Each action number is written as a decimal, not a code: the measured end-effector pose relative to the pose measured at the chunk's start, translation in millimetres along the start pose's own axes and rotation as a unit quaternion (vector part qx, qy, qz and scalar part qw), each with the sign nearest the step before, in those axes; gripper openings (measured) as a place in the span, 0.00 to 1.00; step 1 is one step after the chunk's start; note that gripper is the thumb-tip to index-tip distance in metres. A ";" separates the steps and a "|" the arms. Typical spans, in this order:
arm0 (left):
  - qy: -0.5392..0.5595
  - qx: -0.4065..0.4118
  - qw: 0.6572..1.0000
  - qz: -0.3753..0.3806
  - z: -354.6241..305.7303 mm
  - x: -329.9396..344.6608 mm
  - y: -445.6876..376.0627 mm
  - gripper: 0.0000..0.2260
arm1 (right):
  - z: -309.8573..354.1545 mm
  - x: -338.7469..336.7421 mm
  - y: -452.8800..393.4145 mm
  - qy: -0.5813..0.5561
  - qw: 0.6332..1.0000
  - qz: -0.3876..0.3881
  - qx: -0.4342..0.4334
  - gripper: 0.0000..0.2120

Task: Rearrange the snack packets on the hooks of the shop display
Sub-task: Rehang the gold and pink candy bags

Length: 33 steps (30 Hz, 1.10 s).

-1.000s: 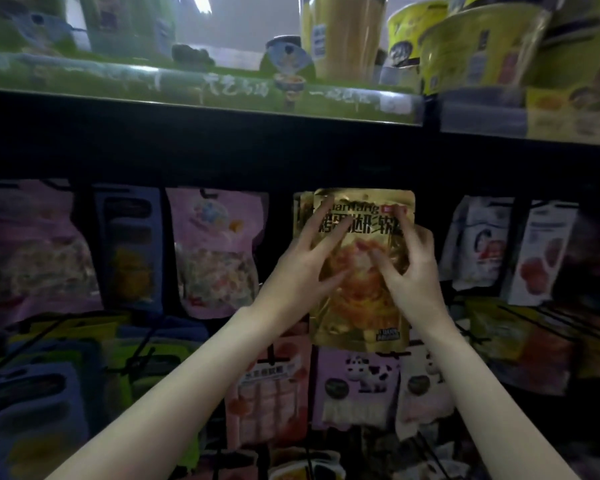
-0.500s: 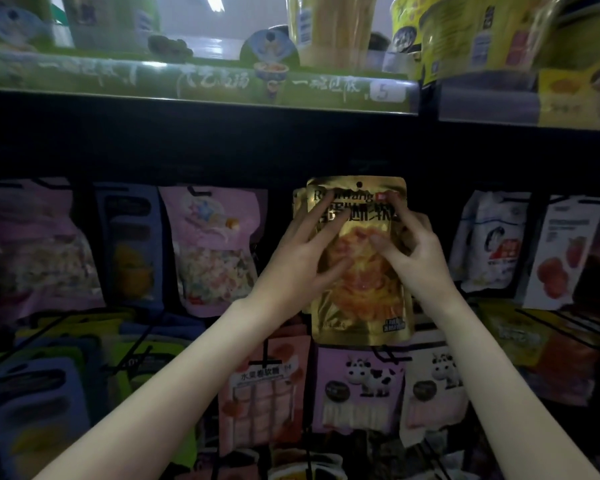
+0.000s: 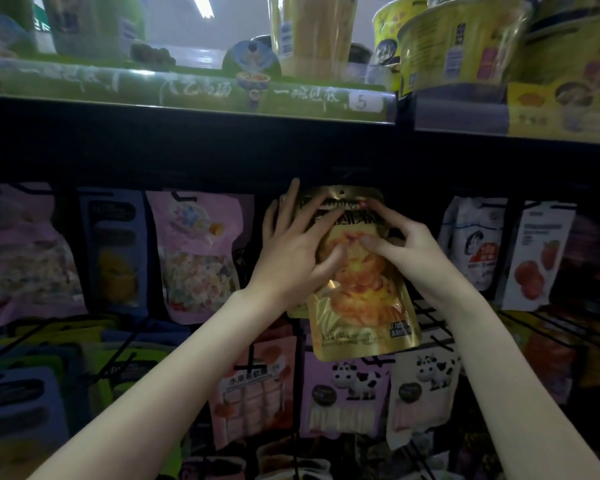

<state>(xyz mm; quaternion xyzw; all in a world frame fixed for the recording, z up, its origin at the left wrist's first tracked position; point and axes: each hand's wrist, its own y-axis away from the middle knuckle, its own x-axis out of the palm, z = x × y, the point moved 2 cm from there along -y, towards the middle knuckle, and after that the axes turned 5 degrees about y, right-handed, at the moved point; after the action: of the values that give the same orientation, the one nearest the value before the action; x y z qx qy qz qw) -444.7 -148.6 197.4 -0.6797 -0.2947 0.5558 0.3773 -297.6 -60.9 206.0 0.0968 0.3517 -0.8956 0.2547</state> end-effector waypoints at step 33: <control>-0.092 -0.042 0.987 0.126 67.0 23.6 45.7 0.25 | -37.7 59.7 -11.0 0.376 0.915 -0.146 -0.019 0.26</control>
<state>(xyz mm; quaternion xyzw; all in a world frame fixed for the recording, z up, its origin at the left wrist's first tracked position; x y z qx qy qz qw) -506.2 -141.6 139.9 -0.6724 -0.2635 0.6463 0.2464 -354.4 -51.7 163.6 0.3689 0.4488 -0.8135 -0.0278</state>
